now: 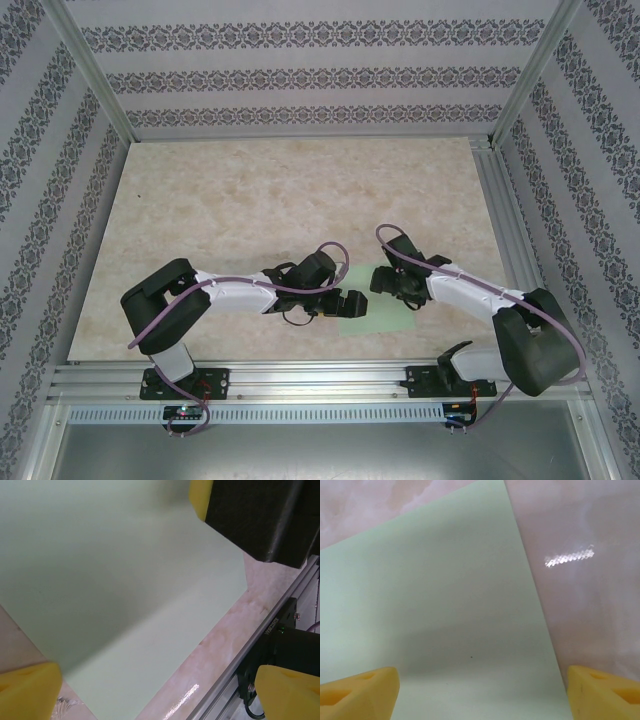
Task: Fold a paper plane with a square sheet of paper (fold left side to right side)
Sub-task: Pick up the square sheet of paper from the bottom-center of the table.
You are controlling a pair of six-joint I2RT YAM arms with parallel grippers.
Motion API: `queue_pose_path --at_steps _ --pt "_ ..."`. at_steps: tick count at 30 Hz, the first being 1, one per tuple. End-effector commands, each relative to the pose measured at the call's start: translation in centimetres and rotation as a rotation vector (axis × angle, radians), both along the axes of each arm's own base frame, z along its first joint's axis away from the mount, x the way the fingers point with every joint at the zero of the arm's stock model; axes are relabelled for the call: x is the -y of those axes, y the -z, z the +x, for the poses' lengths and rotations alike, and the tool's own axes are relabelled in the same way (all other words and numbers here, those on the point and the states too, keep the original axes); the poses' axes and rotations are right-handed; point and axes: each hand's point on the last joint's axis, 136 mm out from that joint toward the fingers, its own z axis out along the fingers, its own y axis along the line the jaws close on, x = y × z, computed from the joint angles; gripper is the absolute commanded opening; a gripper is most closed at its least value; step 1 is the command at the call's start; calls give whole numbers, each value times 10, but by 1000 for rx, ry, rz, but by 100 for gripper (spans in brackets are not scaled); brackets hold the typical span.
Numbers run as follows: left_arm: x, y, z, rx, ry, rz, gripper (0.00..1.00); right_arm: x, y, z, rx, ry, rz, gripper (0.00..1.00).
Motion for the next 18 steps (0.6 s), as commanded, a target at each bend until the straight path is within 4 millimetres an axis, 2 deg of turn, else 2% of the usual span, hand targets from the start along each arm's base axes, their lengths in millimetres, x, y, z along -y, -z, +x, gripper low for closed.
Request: queue_pose_path --at_steps 1,9,18 --pt "12 -2 -2 -1 17 -25 100 -50 0 -16 -86 -69 201 84" --pt "13 1 -2 -5 19 -18 100 -63 -9 -14 -80 -99 229 84" --pt "12 1 0 -8 12 -6 100 -59 -14 -17 -69 -110 227 85"
